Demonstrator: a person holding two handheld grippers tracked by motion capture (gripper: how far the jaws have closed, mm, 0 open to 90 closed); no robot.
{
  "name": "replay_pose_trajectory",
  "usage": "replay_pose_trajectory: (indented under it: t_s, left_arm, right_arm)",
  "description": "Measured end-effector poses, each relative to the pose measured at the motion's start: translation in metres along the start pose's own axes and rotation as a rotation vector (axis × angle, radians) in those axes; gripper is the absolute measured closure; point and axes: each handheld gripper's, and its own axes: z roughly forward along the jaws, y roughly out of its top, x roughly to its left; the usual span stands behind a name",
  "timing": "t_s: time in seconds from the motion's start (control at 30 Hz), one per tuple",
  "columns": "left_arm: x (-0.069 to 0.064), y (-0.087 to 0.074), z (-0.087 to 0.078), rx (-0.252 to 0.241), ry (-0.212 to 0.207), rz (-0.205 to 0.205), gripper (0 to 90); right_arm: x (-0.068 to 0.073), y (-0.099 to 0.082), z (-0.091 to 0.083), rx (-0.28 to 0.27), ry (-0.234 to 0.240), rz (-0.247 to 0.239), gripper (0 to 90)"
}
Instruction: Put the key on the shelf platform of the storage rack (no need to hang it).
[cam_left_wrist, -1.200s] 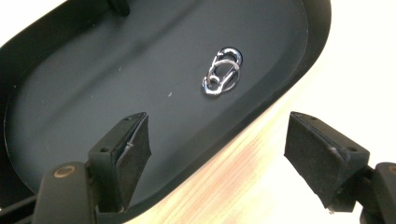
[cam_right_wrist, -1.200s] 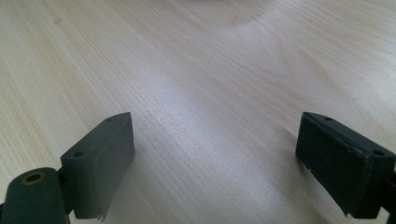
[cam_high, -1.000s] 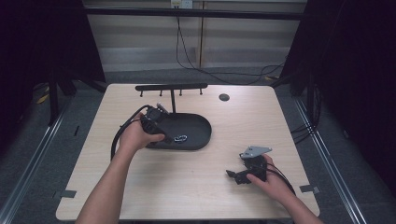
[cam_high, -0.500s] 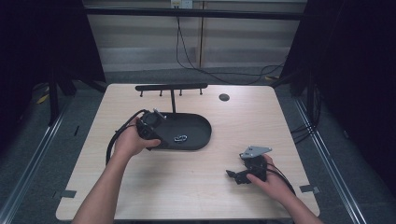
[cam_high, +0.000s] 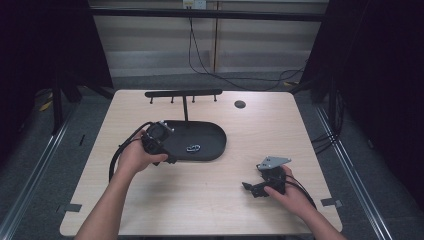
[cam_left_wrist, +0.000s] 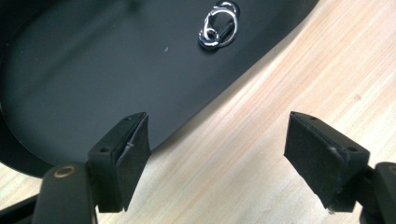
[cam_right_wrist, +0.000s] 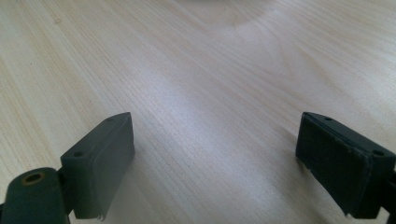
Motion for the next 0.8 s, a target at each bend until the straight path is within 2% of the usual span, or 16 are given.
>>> replay_pose_trajectory:
  t_s: [0.8]
  left_arm:
    - [-0.002,-0.030,0.001,-0.003,0.007,0.019,21.9]
  right_arm:
    - [0.000,0.000,0.000,0.000,-0.001,0.001,11.2]
